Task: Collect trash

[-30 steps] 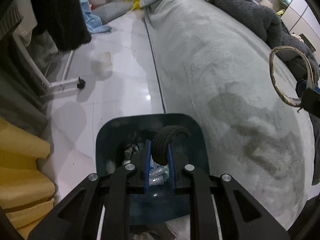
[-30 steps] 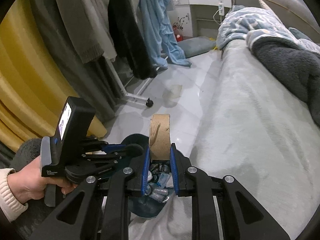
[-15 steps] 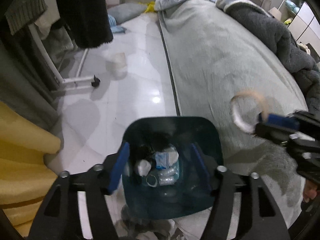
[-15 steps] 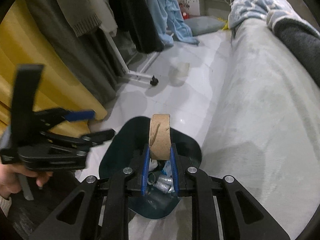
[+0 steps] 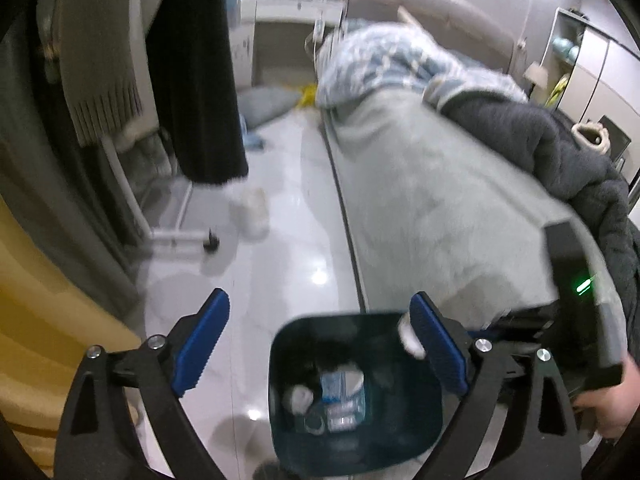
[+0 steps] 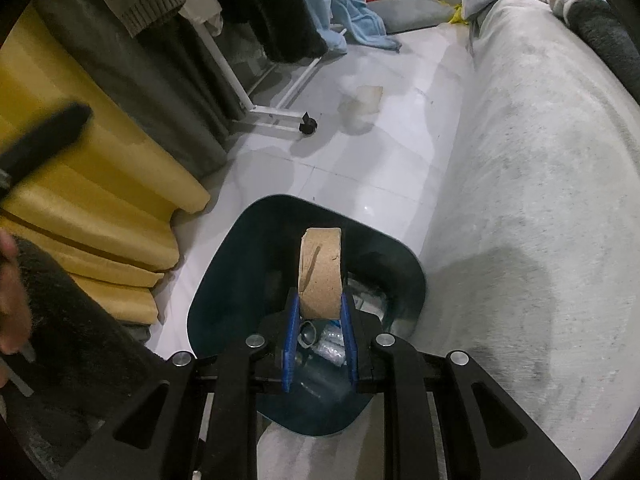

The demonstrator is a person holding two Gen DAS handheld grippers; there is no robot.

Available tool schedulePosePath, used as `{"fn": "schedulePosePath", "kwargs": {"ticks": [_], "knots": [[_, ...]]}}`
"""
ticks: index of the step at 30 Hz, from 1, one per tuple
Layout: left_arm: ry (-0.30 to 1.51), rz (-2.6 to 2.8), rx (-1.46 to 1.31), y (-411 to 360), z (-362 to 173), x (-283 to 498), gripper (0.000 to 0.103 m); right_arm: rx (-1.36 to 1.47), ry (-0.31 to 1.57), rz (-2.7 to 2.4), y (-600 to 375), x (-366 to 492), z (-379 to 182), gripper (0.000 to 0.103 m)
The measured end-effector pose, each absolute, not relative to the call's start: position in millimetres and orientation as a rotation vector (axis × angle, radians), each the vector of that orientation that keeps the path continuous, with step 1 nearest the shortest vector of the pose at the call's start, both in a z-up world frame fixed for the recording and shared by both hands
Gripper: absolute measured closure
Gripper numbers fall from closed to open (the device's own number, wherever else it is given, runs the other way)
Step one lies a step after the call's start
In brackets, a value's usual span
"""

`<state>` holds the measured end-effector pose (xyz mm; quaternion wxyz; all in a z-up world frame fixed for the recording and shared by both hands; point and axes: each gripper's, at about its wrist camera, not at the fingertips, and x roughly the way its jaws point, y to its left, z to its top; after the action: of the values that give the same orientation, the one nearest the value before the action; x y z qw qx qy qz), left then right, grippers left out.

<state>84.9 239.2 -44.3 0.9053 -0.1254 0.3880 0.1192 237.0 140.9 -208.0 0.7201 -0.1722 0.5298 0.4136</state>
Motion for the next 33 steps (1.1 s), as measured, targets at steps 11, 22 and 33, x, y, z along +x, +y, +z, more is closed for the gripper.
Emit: {"fn": "schedulePosePath", "kwargs": {"ticks": [11,22,33], "knots": [[0.566,0.210,-0.167,208.2,7.0,66.2,0.005,-0.347,1.136,0.910,130.6,235.2,-189.0,0.038],[0.472,0.194,-0.124,169.0,37.4,47.2,0.003,-0.198,0.857,0.807,57.5,239.0,-96.6,0.011],[0.487,0.123,-0.054,113.9,37.9,40.4,0.003,-0.163,0.692,0.635,-37.1,214.8,-65.5,0.003]]}}
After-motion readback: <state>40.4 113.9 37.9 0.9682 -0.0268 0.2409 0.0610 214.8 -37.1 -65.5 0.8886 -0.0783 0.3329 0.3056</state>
